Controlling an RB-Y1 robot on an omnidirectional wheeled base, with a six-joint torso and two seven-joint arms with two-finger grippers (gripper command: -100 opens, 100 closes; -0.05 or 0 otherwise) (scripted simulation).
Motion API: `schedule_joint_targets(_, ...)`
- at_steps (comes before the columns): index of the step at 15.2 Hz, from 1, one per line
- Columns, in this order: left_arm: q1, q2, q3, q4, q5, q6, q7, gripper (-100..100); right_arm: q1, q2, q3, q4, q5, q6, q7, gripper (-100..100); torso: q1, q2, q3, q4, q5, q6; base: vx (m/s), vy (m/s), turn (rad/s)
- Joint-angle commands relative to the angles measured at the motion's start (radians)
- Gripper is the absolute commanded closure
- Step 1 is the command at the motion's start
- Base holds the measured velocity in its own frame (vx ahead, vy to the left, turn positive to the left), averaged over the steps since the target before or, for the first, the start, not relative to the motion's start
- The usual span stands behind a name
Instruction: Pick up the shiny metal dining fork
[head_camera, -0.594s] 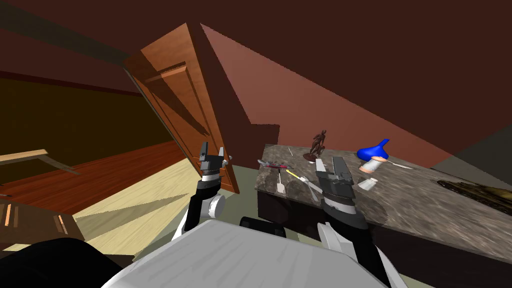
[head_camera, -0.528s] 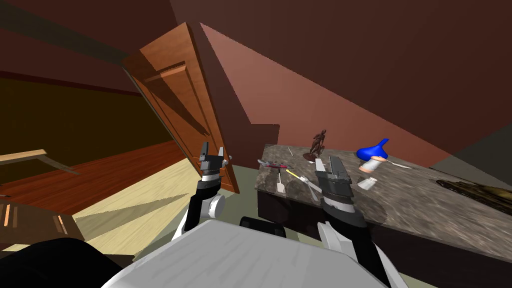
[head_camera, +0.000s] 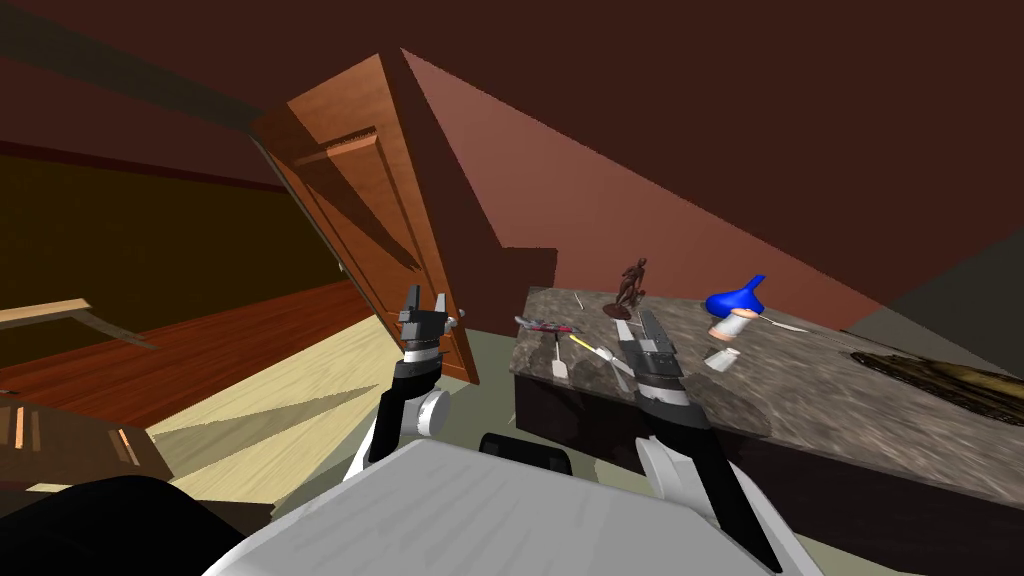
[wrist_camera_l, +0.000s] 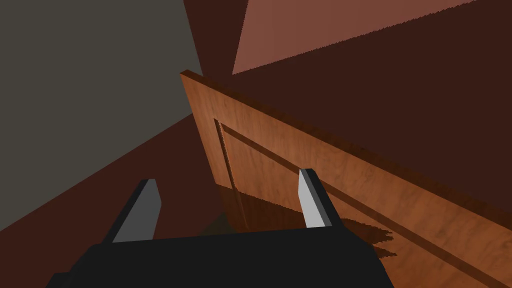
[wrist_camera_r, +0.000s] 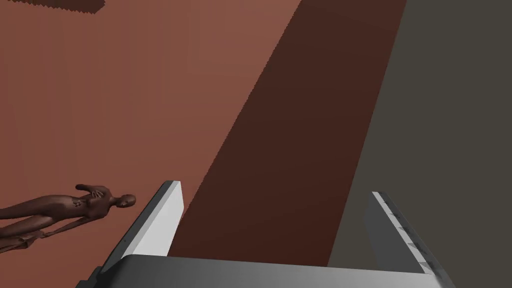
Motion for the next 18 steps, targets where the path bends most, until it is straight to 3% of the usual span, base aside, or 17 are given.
schedule_joint_targets(1,0.0,0.0,0.0,0.0,0.0,0.0,0.0,0,-0.035,-0.024,0.0,0.031,-0.02,0.05,-0.045,-100,0.0,0.0,0.0,0.0,0.0,0.0,-0.021,-0.008,-0.01)
schedule_joint_targets(3,0.0,0.0,0.0,0.0,0.0,0.0,0.0,0,-0.035,-0.024,0.0,0.031,-0.02,0.075,-0.045,-100,0.0,-0.001,0.0,0.0,0.0,0.0,-0.015,-0.007,-0.003)
schedule_joint_targets(4,0.0,0.0,0.0,0.0,0.0,0.0,0.0,0,-0.061,-0.042,-0.001,0.057,-0.038,0.108,-0.082,-100,0.0,-0.001,0.0,0.0,0.0,0.0,-0.01,-0.007,-0.006)
schedule_joint_targets(5,0.0,0.0,0.0,0.0,0.0,0.0,0.0,0,-0.061,-0.042,-0.001,0.057,-0.038,0.127,-0.082,-100,0.0,-0.001,-0.001,0.0,0.0,0.0,-0.01,-0.008,-0.006)
schedule_joint_targets(6,0.0,0.0,0.0,0.0,0.0,0.0,0.0,0,-0.061,-0.042,-0.001,0.057,-0.038,0.127,-0.082,-100,0.0,-0.001,-0.001,0.0,0.0,0.0,-0.007,-0.006,-0.001)
schedule_joint_targets(7,0.0,0.0,0.0,0.0,0.0,0.0,0.0,0,-0.089,-0.06,-0.003,0.084,-0.057,0.163,-0.121,-100,0.0,-0.001,-0.001,0.0,0.0,0.0,-0.009,-0.008,-0.006)
schedule_joint_targets(9,0.0,0.0,0.0,0.0,0.0,0.0,0.0,0,-0.089,-0.06,-0.003,0.084,-0.057,0.183,-0.121,-100,0.0,-0.001,-0.001,0.0,0.0,0.0,-0.009,-0.007,-0.004)
schedule_joint_targets(10,0.0,0.0,0.0,0.0,0.0,0.0,0.0,0,-0.119,-0.077,-0.004,0.114,-0.077,0.217,-0.163,-100,0.0,-0.001,-0.001,0.0,0.0,0.0,-0.009,-0.007,-0.008)
schedule_joint_targets(12,0.0,0.0,0.0,0.0,0.0,0.0,0.0,0,-0.119,-0.077,-0.004,0.114,-0.077,0.244,-0.163,-100,0.0,-0.002,-0.001,0.0,0.0,0.0,-0.008,-0.008,-0.001)
schedule_joint_targets(13,0.0,0.0,0.0,0.0,0.0,0.0,0.0,0,-0.15,-0.095,-0.006,0.145,-0.099,0.278,-0.205,-100,0.0,-0.002,-0.001,0.0,0.0,0.0,-0.007,-0.01,-0.007)
schedule_joint_targets(15,0.0,0.0,0.0,0.0,0.0,0.0,0.0,0,-0.15,-0.095,-0.006,0.145,-0.099,0.308,-0.208,-100,0.0,-0.002,-0.001,0.0,0.0,0.0,-0.006,-0.01,-0.004)
schedule_joint_targets(16,0.0,0.0,0.0,0.0,0.0,0.0,0.0,0,-0.184,-0.111,-0.008,0.178,-0.121,0.343,-0.25,-100,0.0,-0.002,-0.001,0.0,0.0,0.0,-0.005,-0.01,-0.006)
schedule_joint_targets(18,0.0,0.0,0.0,0.0,0.0,0.0,0.0,0,-0.184,-0.111,-0.008,0.178,-0.121,0.375,-0.254,-100,0.0,-0.002,-0.001,0.0,0.0,0.0,-0.004,-0.009,-0.003)
